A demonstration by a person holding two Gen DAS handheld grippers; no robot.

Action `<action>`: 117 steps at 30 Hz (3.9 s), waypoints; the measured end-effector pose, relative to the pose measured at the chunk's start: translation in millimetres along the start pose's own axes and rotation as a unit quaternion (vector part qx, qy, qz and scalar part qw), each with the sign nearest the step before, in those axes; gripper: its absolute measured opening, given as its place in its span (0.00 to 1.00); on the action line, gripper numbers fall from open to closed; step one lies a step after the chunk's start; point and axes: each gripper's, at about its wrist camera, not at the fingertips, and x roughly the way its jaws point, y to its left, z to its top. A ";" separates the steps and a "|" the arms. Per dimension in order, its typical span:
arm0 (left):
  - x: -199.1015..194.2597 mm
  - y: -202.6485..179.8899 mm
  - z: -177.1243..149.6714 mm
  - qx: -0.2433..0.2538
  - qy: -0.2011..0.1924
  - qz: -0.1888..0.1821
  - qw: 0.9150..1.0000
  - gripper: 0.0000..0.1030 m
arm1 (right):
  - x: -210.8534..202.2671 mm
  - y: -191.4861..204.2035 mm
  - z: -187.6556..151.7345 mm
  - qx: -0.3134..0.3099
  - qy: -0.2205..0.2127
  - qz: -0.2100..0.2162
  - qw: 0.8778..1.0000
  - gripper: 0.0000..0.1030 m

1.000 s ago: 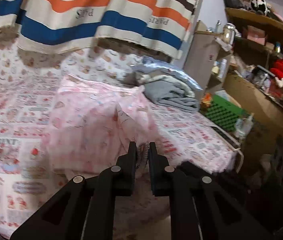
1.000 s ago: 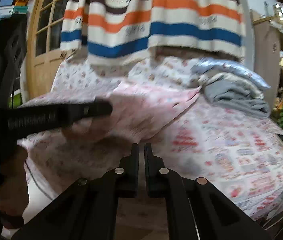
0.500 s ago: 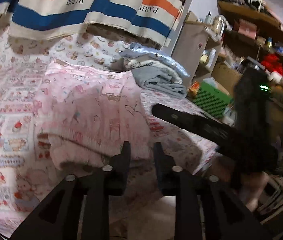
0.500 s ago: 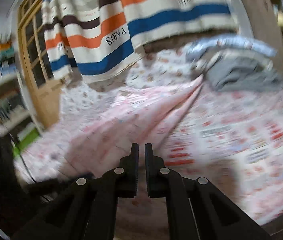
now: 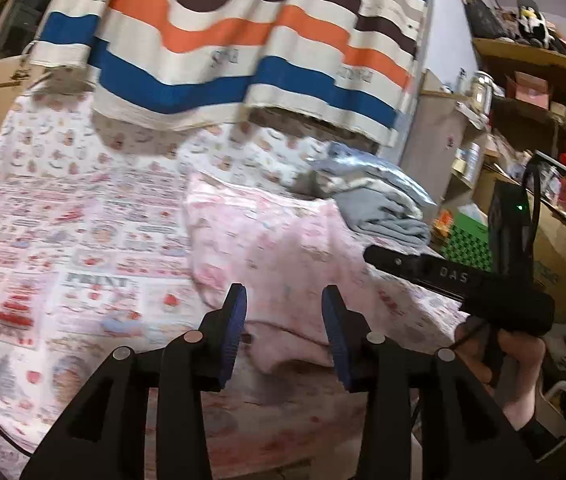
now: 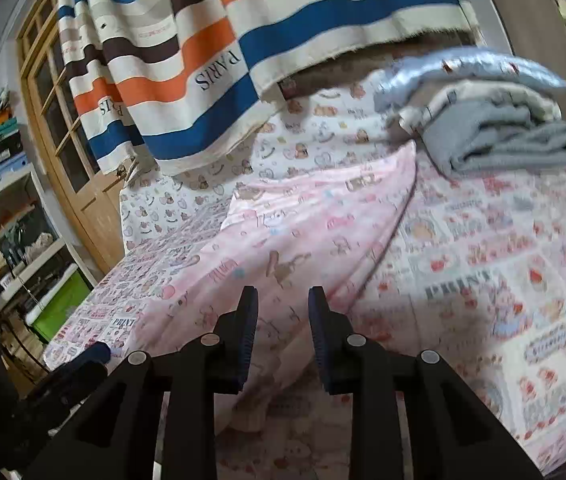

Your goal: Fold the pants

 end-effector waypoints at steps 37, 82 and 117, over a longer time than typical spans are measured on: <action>50.0 17.6 5.2 -0.063 0.070 0.060 0.994 0.51 | -2.9 10.7 -28.7 -0.019 0.016 -0.002 1.000 0.55; 28.3 32.3 127.5 0.100 -0.035 0.150 0.983 0.85 | -39.6 -46.1 79.3 -0.064 -0.061 -0.058 0.994 0.60; 295.6 116.0 170.6 -0.011 0.187 0.052 0.981 0.38 | 203.1 -142.3 175.3 -0.062 0.178 -0.114 0.975 0.17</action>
